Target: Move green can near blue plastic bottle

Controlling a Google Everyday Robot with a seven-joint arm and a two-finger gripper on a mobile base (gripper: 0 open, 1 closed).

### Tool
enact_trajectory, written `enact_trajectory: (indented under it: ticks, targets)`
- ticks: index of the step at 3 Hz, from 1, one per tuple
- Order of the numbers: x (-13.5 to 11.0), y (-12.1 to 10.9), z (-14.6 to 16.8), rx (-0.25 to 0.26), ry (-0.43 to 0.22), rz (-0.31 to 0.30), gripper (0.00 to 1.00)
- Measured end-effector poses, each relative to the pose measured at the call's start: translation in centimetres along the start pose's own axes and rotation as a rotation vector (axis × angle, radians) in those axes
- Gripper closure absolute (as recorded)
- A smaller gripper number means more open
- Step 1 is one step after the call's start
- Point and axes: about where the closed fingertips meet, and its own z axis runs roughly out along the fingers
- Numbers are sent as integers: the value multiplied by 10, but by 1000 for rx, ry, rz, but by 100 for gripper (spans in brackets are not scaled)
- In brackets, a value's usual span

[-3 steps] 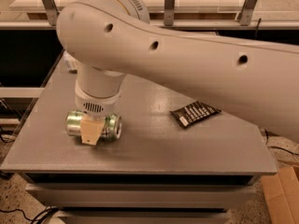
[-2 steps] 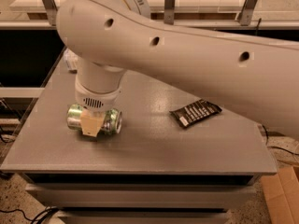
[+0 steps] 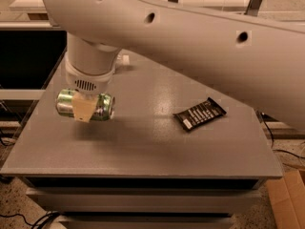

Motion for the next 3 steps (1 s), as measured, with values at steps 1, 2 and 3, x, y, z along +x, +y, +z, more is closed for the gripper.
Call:
enact_trajectory:
  ticks: [1,2,3]
  targets:
    - [0,0,0,0,0,0,100]
    - [8,-19,-6,54,20,15,100]
    - [9,-47,-7,99,49,-5,100]
